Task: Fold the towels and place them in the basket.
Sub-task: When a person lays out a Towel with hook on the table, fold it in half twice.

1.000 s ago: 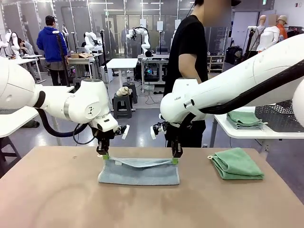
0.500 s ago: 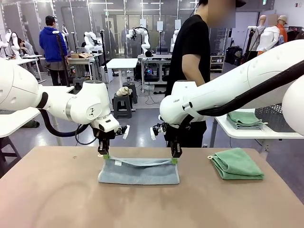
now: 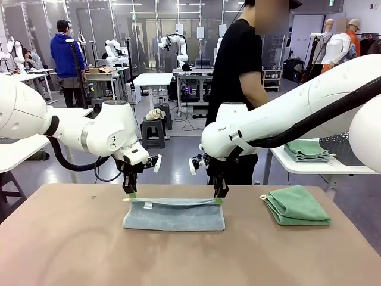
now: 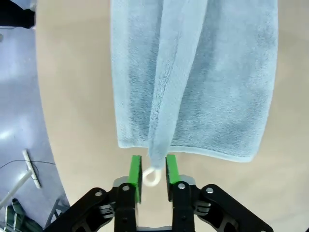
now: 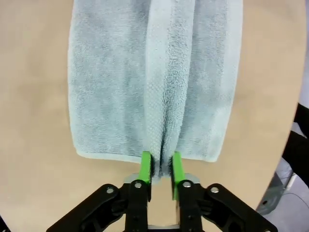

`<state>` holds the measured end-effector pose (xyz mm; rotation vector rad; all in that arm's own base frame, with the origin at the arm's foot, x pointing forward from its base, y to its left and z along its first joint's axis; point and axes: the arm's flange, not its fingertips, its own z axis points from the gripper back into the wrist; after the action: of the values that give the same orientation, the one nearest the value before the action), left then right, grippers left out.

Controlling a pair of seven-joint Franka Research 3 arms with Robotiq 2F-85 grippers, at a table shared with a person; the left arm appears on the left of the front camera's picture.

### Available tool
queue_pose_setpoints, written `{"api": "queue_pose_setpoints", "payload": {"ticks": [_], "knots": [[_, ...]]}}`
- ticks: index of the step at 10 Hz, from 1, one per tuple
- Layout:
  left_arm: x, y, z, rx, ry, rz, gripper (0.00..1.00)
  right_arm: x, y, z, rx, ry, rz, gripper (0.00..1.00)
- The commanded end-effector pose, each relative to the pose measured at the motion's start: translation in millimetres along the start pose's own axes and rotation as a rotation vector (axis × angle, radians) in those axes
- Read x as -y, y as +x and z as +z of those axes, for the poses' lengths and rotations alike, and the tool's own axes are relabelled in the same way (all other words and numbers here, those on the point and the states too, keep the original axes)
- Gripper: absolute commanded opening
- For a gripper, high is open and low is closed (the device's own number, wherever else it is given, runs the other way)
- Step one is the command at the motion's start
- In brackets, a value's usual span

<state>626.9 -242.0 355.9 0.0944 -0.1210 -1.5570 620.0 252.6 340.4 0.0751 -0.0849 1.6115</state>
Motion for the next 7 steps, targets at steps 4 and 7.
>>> {"api": "queue_pose_setpoints", "payload": {"ticks": [4, 7], "knots": [[15, -23, 49, 0.094, 0.058, 0.001, 0.66, -20, -1, 44, 0.035, -0.076, 0.000, 0.30], [46, -61, 134, 0.182, -0.070, 0.047, 0.66, -81, 13, 119, 0.113, -0.070, -0.207, 0.52]]}}
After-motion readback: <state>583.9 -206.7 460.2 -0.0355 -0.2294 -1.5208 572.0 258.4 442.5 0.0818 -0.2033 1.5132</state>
